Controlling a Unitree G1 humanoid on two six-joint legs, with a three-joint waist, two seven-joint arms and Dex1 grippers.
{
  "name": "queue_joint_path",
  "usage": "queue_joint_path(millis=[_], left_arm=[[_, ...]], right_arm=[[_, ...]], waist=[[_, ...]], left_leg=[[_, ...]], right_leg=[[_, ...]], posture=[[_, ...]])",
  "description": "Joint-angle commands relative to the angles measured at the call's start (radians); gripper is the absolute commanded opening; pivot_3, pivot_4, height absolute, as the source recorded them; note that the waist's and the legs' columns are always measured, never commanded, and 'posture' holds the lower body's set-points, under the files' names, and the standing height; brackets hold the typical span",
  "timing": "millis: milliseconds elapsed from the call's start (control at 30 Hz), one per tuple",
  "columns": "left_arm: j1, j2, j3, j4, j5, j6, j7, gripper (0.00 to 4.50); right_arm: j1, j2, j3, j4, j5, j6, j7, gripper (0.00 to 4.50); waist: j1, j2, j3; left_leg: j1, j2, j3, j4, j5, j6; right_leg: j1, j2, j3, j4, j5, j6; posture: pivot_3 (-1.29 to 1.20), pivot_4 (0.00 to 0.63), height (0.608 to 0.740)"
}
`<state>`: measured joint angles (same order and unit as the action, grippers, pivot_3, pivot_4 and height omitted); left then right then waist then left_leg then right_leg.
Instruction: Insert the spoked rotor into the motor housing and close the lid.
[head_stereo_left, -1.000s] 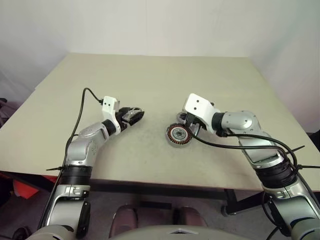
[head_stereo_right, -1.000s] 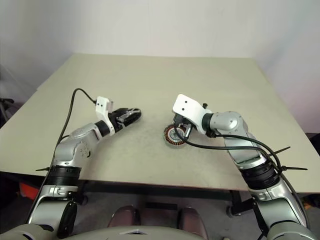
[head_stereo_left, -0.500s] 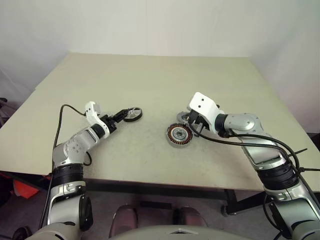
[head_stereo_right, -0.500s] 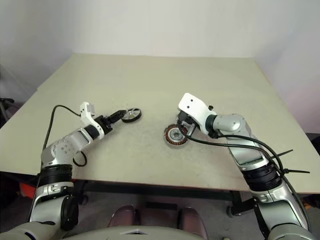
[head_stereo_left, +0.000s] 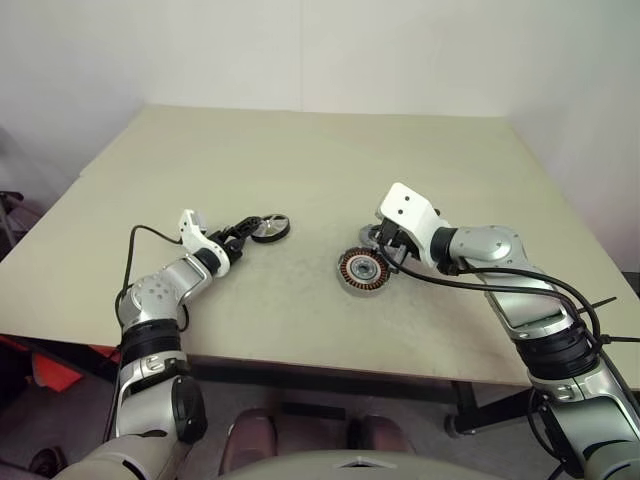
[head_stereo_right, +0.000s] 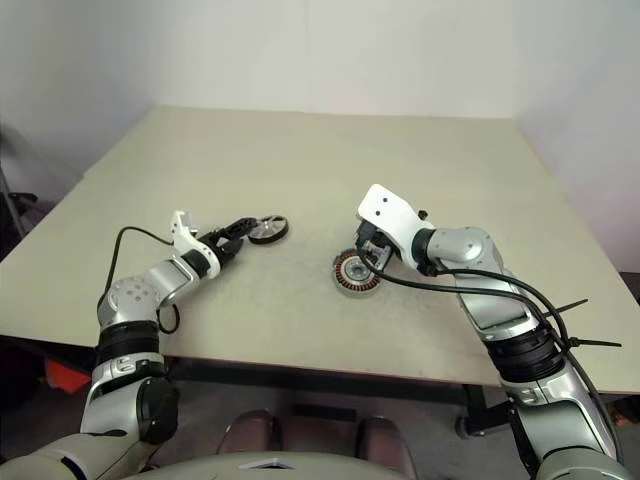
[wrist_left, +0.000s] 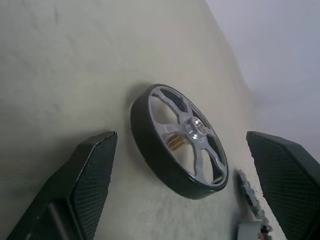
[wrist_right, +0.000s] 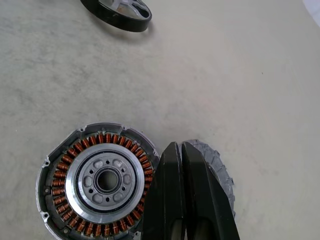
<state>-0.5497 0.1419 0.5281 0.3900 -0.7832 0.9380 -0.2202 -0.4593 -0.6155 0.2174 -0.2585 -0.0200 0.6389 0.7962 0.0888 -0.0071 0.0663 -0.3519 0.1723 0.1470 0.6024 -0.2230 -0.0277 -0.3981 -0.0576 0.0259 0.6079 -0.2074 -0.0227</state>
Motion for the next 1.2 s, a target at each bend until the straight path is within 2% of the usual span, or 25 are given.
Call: queue_joint_path(millis=[33,133,167,233,333,467,533,600,733,867,1100,1200], left_arm=[[-0.03,-0.023,-0.003,0.028,-0.018,0.009,0.02,4.0],[-0.041,-0.031,-0.006,0.039,-0.014,0.005,0.033,4.0],[-0.044,-0.035,-0.006,0.046,-0.012,0.006,0.043,3.83],[-0.046,-0.04,-0.005,0.051,-0.014,0.008,0.051,3.42],[-0.049,-0.042,0.001,0.053,-0.02,0.01,0.061,2.39],[-0.051,-0.043,-0.003,0.059,-0.018,0.006,0.058,2.39],[-0.051,-0.045,-0.003,0.063,-0.017,0.005,0.06,2.05],[-0.051,-0.044,-0.005,0.065,-0.015,0.004,0.061,1.5],[-0.05,-0.042,-0.011,0.069,-0.017,-0.003,0.055,1.5],[-0.049,-0.038,-0.018,0.071,-0.021,-0.001,0.044,0.68],[-0.053,-0.049,-0.006,0.066,-0.078,0.022,-0.002,0.68],[-0.064,-0.068,0.018,0.053,-0.144,0.06,-0.026,0.68]], right_arm=[[-0.016,-0.006,-0.024,-0.037,0.006,-0.013,-0.016,0.0],[-0.015,-0.006,-0.024,-0.04,0.009,-0.011,-0.021,0.0],[-0.016,-0.005,-0.024,-0.04,0.01,-0.011,-0.024,0.0],[-0.017,-0.003,-0.024,-0.039,0.011,-0.011,-0.027,0.0],[-0.022,-0.002,-0.024,-0.034,0.012,-0.012,-0.031,0.0],[-0.03,0.0,-0.024,-0.026,0.012,-0.012,-0.033,0.0],[-0.032,0.001,-0.023,-0.023,0.013,-0.012,-0.036,0.0],[-0.033,0.001,-0.023,-0.022,0.013,-0.012,-0.039,0.0],[-0.033,0.002,-0.026,-0.018,0.013,-0.01,-0.049,0.0],[-0.039,0.003,-0.041,-0.001,0.008,-0.002,-0.07,0.0],[-0.064,0.005,-0.097,0.079,-0.008,0.041,-0.161,0.0],[-0.068,-0.007,-0.107,0.123,-0.036,0.056,-0.209,0.0]], waist=[[0.004,0.0,0.0],[0.008,0.0,0.0],[0.008,0.0,0.0],[0.008,0.0,0.0],[0.007,0.0,0.0],[0.007,0.0,0.0],[0.006,0.0,0.0],[0.007,0.0,0.0],[0.006,0.0,0.0],[0.006,0.0,0.0],[0.005,0.0,0.0],[0.005,0.0,0.0]], left_leg=[[0.0,0.0,0.0,0.0,0.0,0.0],[0.0,0.0,0.0,0.0,0.0,0.0],[0.0,0.0,0.0,0.0,0.0,0.0],[0.0,0.0,0.0,0.0,0.0,0.0],[0.0,0.0,0.0,0.0,0.0,0.0],[0.0,0.0,0.0,-0.001,0.0,0.0],[0.0,0.0,0.0,-0.001,0.0,0.0],[0.0,0.0,0.0,-0.001,0.0,0.0],[0.0,0.0,0.0,-0.001,0.0,0.0],[0.0,0.0,0.0,-0.001,0.0,0.0],[0.0,0.0,0.0,-0.001,0.0,0.0],[-0.001,0.0,0.0,-0.003,0.0,0.0]], right_leg=[[0.0,0.0,0.0,0.0,0.0,0.0],[0.0,0.0,-0.001,0.0,0.0,0.0],[0.0,0.0,-0.001,0.0,0.0,0.0],[0.0,0.0,0.0,0.0,0.0,0.0],[0.0,0.0,0.0,0.0,0.0,0.0],[0.0,0.0,-0.001,0.0,0.0,0.0],[0.0,0.0,0.0,0.0,0.0,0.001],[0.0,0.0,-0.001,0.0,0.0,0.001],[-0.001,0.0,0.0,0.0,0.0,0.001],[0.0,0.0,0.0,-0.001,0.0,0.001],[-0.001,0.0,0.0,-0.001,0.0,0.001],[-0.002,0.0,0.0,-0.002,0.0,0.001]], posture=[[0.0,0.0,0.74],[0.0,0.0,0.74],[0.0,0.0,0.74],[0.0,0.0,0.74],[0.0,0.0,0.74],[0.0,0.0,0.74],[0.0,0.0,0.74],[0.0,0.0,0.74],[0.0,0.0,0.74],[0.0,0.0,0.74],[0.0,0.0,0.74],[0.0,0.0,0.74]])
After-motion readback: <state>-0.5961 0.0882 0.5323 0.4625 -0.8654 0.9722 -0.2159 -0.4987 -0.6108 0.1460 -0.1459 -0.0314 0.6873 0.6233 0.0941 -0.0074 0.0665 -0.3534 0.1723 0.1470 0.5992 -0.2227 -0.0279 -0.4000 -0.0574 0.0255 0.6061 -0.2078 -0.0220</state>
